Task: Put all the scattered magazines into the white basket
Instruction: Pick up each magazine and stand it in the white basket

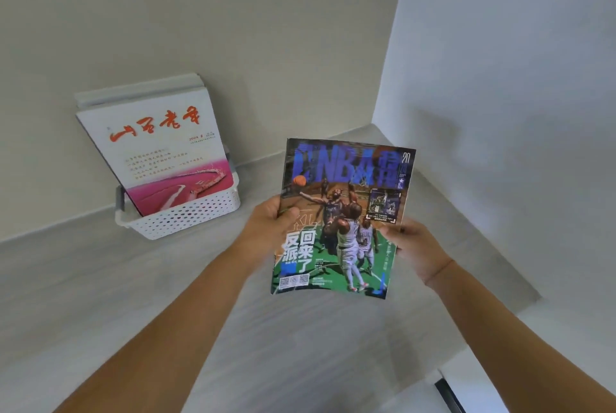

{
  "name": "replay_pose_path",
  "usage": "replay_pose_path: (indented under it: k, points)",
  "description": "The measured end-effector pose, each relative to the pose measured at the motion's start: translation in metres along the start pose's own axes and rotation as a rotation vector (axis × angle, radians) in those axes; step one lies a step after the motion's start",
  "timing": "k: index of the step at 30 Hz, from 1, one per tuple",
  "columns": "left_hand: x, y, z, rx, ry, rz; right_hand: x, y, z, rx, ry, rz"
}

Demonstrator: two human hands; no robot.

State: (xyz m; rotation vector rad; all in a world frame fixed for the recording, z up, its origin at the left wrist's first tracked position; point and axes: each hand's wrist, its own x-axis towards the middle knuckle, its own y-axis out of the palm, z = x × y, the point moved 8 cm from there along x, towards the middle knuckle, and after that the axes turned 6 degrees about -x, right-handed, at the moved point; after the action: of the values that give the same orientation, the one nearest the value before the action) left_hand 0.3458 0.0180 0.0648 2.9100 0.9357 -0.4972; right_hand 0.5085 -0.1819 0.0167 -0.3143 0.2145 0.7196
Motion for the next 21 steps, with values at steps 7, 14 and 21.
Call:
replay_pose_path:
  k: [7, 14, 21]
  points:
    - [-0.007, -0.170, -0.064, 0.053, 0.171, -0.441, 0.053, 0.123, 0.135, -0.123, -0.287, 0.168]
    - [-0.004, -0.284, -0.104, 0.025, 0.266, -0.625, 0.105, 0.219, 0.233, -0.332, -0.481, 0.137]
    - [0.012, -0.332, -0.078, 0.003, 0.242, -0.721, 0.134, 0.265, 0.227, -0.355, -0.450, 0.059]
